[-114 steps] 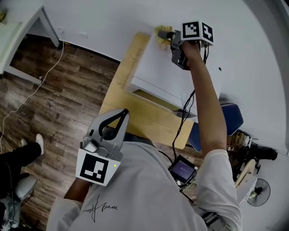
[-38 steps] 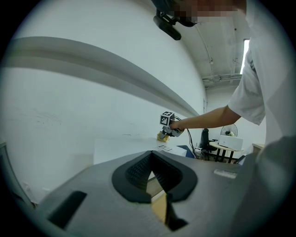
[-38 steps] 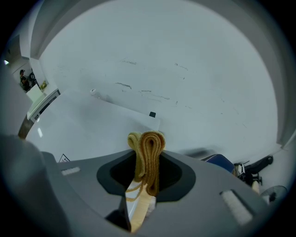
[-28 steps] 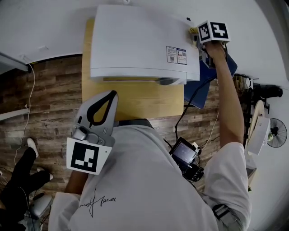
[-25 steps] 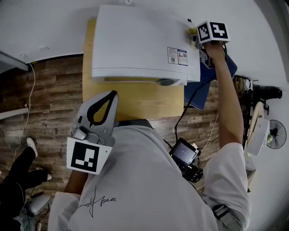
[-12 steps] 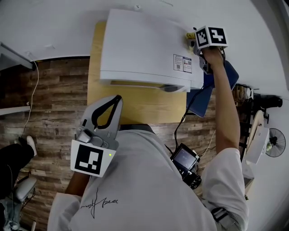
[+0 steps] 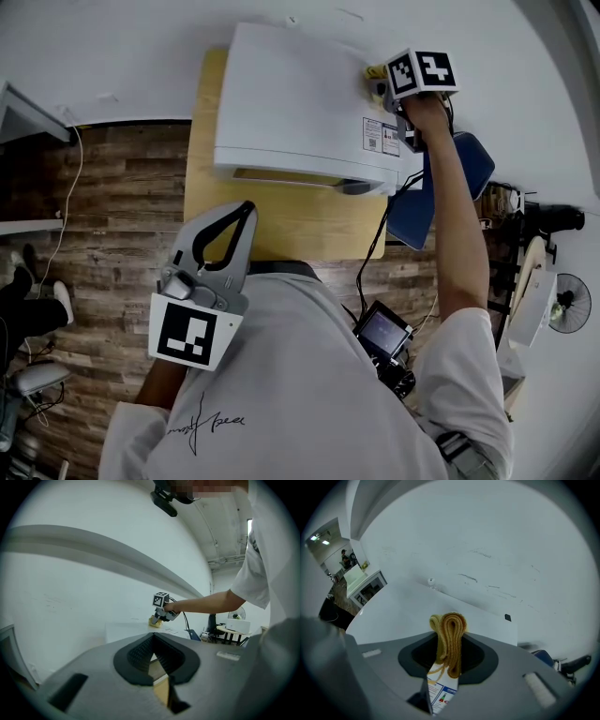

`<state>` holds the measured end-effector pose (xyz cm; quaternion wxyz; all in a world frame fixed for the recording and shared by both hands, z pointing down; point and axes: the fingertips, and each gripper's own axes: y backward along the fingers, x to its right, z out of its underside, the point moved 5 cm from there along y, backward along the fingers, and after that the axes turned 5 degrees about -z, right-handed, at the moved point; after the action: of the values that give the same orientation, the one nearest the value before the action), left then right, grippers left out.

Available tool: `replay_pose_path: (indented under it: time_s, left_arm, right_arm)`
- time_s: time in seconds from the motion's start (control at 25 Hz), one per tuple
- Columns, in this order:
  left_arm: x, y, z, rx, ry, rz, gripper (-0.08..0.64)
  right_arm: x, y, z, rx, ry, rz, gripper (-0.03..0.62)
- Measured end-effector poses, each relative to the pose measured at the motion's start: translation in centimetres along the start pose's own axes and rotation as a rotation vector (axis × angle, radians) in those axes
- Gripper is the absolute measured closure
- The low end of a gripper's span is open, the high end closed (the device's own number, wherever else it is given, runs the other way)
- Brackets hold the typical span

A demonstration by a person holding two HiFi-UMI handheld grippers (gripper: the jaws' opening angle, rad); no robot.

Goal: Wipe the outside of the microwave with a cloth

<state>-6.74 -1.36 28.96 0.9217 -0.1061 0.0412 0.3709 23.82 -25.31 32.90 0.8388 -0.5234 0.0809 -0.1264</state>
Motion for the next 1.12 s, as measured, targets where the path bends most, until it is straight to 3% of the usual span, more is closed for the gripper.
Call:
replay_pose_path:
  time_s: [0.76, 1.12]
  left_arm:
    - [0.4, 2.1, -0.2, 0.01, -0.033, -0.047, 0.566]
    - [0.0, 3.6, -0.1, 0.011, -0.011, -0.115, 0.566]
  right_arm:
    - [-8.1, -1.5, -3.3, 0.034, 0.099, -0.138, 0.472]
    - [-12.4, -2.4, -5.2, 0.045, 0.172, -0.179, 0.472]
